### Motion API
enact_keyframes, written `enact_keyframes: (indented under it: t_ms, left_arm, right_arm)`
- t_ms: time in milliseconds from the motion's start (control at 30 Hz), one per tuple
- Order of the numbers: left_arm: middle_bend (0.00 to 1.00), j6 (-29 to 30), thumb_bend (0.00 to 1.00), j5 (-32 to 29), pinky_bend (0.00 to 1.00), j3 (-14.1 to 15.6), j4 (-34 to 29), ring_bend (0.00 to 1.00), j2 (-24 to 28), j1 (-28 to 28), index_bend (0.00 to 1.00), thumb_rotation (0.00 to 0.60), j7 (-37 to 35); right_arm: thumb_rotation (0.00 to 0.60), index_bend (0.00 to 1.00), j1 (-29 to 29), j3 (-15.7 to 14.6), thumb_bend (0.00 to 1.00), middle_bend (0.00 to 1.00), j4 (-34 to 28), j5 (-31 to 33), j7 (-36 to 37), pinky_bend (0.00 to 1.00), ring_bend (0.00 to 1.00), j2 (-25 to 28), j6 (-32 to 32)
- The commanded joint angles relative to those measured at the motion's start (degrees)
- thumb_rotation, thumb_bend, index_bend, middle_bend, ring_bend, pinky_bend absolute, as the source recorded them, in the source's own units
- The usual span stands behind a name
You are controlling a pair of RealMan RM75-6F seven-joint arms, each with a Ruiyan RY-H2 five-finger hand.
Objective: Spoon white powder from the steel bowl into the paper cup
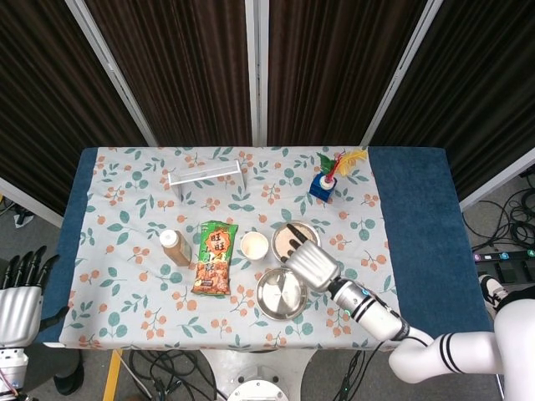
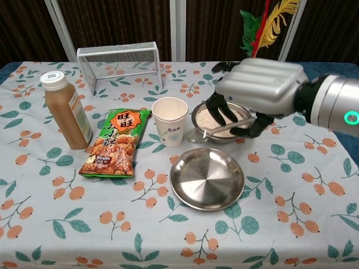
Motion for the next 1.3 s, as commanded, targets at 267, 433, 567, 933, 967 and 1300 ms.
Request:
enact_keyframes:
  t_ms: [267,433,567,933,967,1300]
  left_arm:
    - [0.14,0.12,0.05,-0.08,0.07,0.28,0.42,0.07,-0.32,0.35,0.21,0.6,-0.71]
    - [0.14,0.33,0.05,0.0,0.07,0.37,0.82,0.07,-0.41,0.56,0.21,0.6,-1.44]
    - [0.14,0.41,0.05,-0.05,0.07,0.37,1.12,0.07,-0.5,0.68,0.21,0.6,-1.81]
    - [0.14,0.68,0.05,-0.03,0.07,0.42,1.56,0.07,-0.68,0.99,0.21,0.6,-2.45]
    - [0.14,0.62,0.05,-0.04,0.07,0.39,1.61,0.07,-0.68,0.95,0.21,0.6,-2.49]
    - [0.14,-0.36,0.05,-0.5,0.07,-0.04,2.56,0.07,-1.06,0.35,0.21,0.6,-3.29]
  right_arm:
    - [0.6,0.61,-3.85,-0.5,0.3,0.6,6.08,-2.95,-1.12,0.0,0.23,-6.63,-1.76]
    - [0.6,0.56,-5.11,0.16,0.26,0.56,7.49,-2.38,-3.29,0.0,0.19,-8.49,-2.4]
    - [0.6,0.47,-5.9,0.61,0.21,0.51,8.17,-1.88,-4.95,0.0,0.16,-9.61,-2.88]
    - [0.6,0.32,-9.03,1.76,0.16,0.39,5.88,-4.83,-5.93,0.0,0.09,-7.57,1.05]
    - [0.6,0.32,-9.7,1.89,0.16,0.39,4.88,-5.43,-5.45,0.0,0.09,-6.32,2.41]
    - [0.6,0.13,-23.06,1.79,0.16,0.22,-2.73,-4.3,8.13,0.0,0.05,13.01,18.48]
